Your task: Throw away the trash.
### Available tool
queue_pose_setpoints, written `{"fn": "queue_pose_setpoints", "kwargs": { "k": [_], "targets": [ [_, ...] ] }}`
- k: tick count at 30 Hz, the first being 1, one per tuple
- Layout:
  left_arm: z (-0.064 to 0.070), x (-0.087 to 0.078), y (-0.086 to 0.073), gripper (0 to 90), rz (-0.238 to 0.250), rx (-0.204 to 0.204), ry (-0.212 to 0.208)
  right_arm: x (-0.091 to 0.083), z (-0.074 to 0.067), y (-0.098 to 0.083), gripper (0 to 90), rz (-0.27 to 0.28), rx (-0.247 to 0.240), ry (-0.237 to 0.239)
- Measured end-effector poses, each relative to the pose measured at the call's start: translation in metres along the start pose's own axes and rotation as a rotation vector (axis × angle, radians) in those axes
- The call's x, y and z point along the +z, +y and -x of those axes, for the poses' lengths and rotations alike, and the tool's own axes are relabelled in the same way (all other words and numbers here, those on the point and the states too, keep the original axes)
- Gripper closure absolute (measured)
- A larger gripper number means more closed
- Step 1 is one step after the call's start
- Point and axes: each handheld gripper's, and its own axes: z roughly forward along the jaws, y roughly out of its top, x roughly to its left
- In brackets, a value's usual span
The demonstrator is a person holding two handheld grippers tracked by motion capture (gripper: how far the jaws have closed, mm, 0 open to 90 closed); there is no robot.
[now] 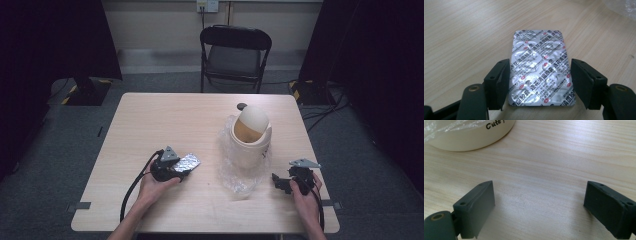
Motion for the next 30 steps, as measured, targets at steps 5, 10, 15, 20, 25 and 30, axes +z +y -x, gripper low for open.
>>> {"fn": "queue_pose_setpoints", "kwargs": {
  "k": [5, 10, 15, 20, 25, 30],
  "targets": [
    [0.0, 0.0, 0.002, 34.2, -0.013, 0.002, 0.013, 0.0, 0.0, 0.0, 8.9, -0.001, 0.0, 0.001],
    [0.0, -0.004, 0.004, 34.2, 0.008, -0.01, -0.002, 0.0, 0.0, 0.0, 9.0, -0.001, -0.003, 0.002],
    [0.001, -0.009, 0.006, 34.2, 0.038, -0.029, -0.02, 0.0, 0.0, 0.0, 9.0, -0.001, 0.0, 0.001],
    [0.003, -0.017, 0.01, 34.2, 0.055, -0.029, -0.017, 0.0, 0.0, 0.0, 9.0, 0.0, 0.0, 0.0],
    [0.004, -0.024, 0.013, 34.1, 0.081, -0.029, -0.027, 0.0, 0.0, 0.0, 8.9, 0.0, 0.0, 0.0],
    [0.004, -0.029, 0.015, 34.2, 0.099, -0.041, -0.029, 0.0, 0.0, 0.0, 8.9, 0.0, 0.0, 0.0]
  ]
}}
